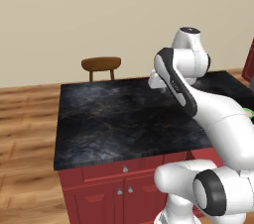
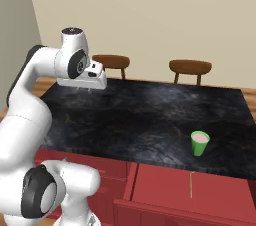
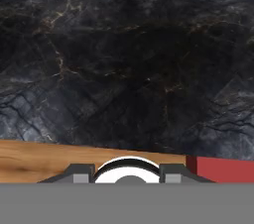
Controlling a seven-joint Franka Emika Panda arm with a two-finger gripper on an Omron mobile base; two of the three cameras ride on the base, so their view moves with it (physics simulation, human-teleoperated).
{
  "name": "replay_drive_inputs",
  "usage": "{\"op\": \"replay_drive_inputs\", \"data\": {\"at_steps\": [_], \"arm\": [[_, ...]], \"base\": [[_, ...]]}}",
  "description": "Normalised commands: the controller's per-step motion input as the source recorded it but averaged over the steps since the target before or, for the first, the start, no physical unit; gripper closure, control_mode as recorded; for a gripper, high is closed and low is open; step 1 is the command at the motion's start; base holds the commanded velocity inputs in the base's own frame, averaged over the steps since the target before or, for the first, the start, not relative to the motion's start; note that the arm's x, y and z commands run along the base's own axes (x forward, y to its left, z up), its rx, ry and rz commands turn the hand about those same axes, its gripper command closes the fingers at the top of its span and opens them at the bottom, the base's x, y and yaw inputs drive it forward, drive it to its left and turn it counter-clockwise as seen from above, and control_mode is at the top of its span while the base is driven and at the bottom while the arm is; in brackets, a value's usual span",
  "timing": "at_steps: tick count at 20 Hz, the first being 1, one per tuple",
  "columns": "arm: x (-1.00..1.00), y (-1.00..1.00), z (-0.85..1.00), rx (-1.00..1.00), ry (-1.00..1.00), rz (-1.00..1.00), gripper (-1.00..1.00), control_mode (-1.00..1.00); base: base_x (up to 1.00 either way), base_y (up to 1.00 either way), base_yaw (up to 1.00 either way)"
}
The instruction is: Pick up the straw from the right drawer and put it inside the smoothie cup.
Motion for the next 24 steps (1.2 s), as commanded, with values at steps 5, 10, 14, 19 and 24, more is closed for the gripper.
{"op": "replay_drive_inputs", "data": {"at_steps": [5, 10, 14, 19, 24], "arm": [[-0.37, -0.08, -0.04, 0.0, -0.09, 0.0, -1.0, -1.0], [-0.51, -0.95, -0.75, 0.22, 0.0, -0.11, -1.0, -1.0], [-0.17, -1.0, -1.0, 0.32, 0.2, -0.27, -1.0, -1.0], [0.04, -0.98, -1.0, 0.0, 0.12, -0.12, -1.0, -1.0], [-0.33, -0.96, -0.94, 0.0, -0.05, -0.01, -1.0, -1.0]], "base": [[0.0, 0.0, 0.0], [0.0, 0.0, 0.0], [0.0, 0.0, 0.0], [0.0, 0.0, 0.0], [0.0, 0.0, 0.0]]}}
